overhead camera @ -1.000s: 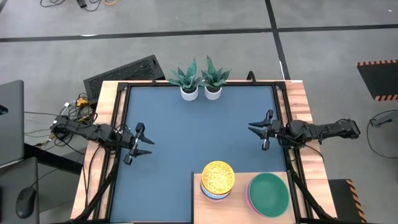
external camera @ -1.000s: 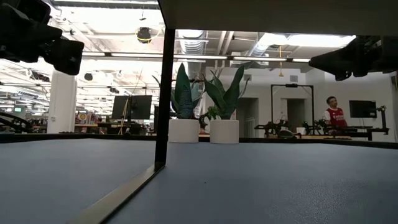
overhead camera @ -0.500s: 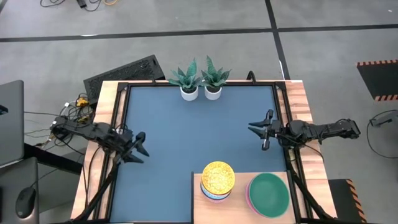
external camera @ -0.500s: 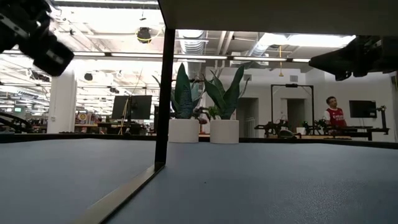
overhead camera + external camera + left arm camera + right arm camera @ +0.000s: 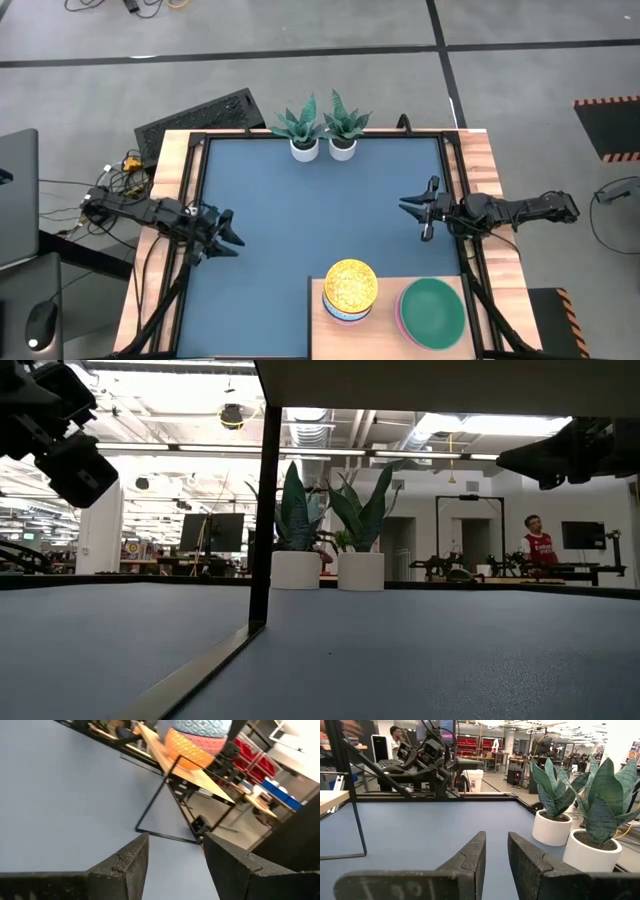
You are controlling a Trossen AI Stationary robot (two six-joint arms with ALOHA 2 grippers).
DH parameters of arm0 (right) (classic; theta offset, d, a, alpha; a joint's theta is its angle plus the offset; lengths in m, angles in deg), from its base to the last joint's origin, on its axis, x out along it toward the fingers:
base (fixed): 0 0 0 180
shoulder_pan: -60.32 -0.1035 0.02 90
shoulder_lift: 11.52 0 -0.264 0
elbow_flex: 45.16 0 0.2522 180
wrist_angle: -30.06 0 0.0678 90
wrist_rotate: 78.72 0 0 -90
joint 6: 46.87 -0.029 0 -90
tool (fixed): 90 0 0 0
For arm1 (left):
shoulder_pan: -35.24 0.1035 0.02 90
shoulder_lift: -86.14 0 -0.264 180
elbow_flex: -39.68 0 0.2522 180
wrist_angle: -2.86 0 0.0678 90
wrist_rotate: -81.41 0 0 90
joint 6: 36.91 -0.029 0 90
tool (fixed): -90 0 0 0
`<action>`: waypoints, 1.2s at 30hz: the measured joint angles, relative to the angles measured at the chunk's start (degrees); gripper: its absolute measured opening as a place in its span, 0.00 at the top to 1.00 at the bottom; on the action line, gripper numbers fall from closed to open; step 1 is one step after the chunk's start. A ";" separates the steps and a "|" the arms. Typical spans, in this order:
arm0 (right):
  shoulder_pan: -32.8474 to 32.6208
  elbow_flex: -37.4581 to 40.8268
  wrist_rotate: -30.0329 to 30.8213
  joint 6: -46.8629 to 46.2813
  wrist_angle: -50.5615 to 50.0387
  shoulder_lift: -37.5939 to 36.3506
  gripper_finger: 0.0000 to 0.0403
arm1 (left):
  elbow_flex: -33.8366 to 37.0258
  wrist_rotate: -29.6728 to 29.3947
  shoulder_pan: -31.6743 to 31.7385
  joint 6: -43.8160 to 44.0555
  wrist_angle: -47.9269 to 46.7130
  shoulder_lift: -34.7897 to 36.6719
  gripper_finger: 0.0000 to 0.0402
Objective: Place and stack bowls onto a shelf
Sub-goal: Return to Home Position
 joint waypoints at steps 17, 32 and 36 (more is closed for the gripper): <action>0.00 0.00 0.02 0.02 0.02 0.00 0.74 | 0.00 -3.21 0.00 -0.02 -0.27 -0.10 0.56; 0.00 0.00 0.04 0.02 0.02 0.00 0.74 | 0.00 -3.19 0.00 -0.04 -0.27 -0.09 0.56; 0.00 0.00 0.07 0.01 0.02 0.00 0.74 | 0.00 -3.19 0.00 -0.04 -0.27 -0.09 0.56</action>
